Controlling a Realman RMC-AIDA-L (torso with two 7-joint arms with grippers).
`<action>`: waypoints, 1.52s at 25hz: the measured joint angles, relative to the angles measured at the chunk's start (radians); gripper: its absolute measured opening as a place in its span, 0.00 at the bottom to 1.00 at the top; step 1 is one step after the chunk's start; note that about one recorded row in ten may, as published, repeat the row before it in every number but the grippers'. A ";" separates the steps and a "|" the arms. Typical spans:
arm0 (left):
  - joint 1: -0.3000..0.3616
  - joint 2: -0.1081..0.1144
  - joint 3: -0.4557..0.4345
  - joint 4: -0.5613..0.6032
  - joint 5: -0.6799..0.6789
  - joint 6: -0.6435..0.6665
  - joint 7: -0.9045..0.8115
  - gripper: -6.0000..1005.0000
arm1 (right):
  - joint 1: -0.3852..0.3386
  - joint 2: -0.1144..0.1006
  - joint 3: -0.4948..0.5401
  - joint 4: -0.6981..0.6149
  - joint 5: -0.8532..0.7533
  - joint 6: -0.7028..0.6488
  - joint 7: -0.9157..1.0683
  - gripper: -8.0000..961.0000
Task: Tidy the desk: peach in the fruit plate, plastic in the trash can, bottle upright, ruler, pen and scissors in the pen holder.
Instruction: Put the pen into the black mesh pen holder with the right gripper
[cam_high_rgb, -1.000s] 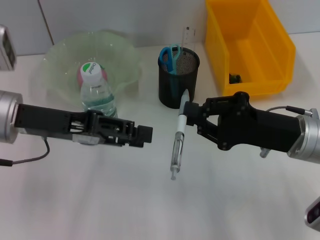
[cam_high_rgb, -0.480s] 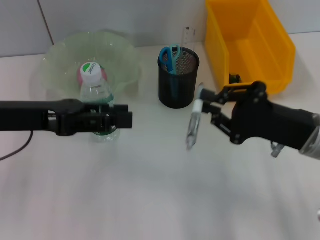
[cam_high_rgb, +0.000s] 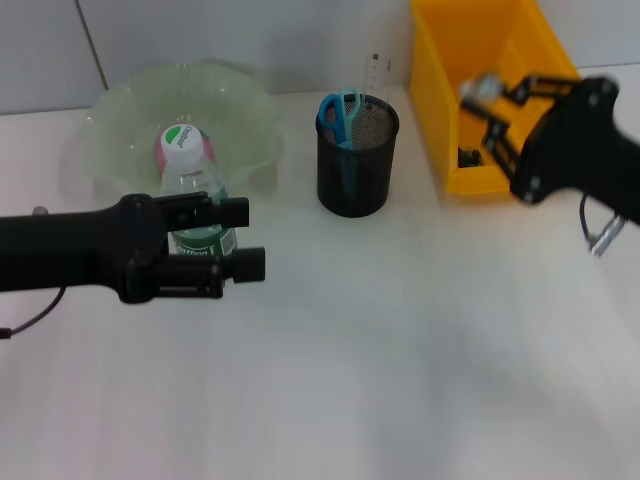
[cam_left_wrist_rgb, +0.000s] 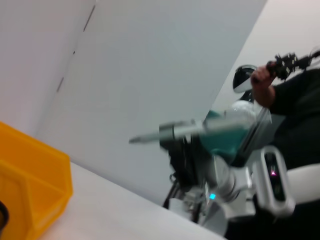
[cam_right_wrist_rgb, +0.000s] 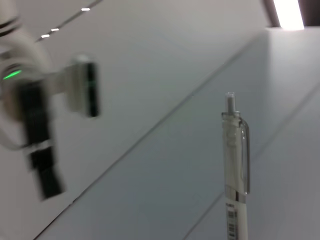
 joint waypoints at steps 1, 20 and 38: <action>0.007 -0.002 0.006 -0.006 -0.005 -0.008 0.031 0.86 | 0.005 0.004 0.016 -0.004 0.000 0.005 0.049 0.16; 0.153 -0.007 0.227 -0.084 -0.206 -0.186 0.512 0.86 | 0.150 0.065 0.070 0.052 0.059 0.440 0.455 0.17; 0.181 -0.003 0.385 -0.086 -0.240 -0.379 0.629 0.86 | 0.195 0.067 -0.002 0.106 0.057 0.623 0.548 0.17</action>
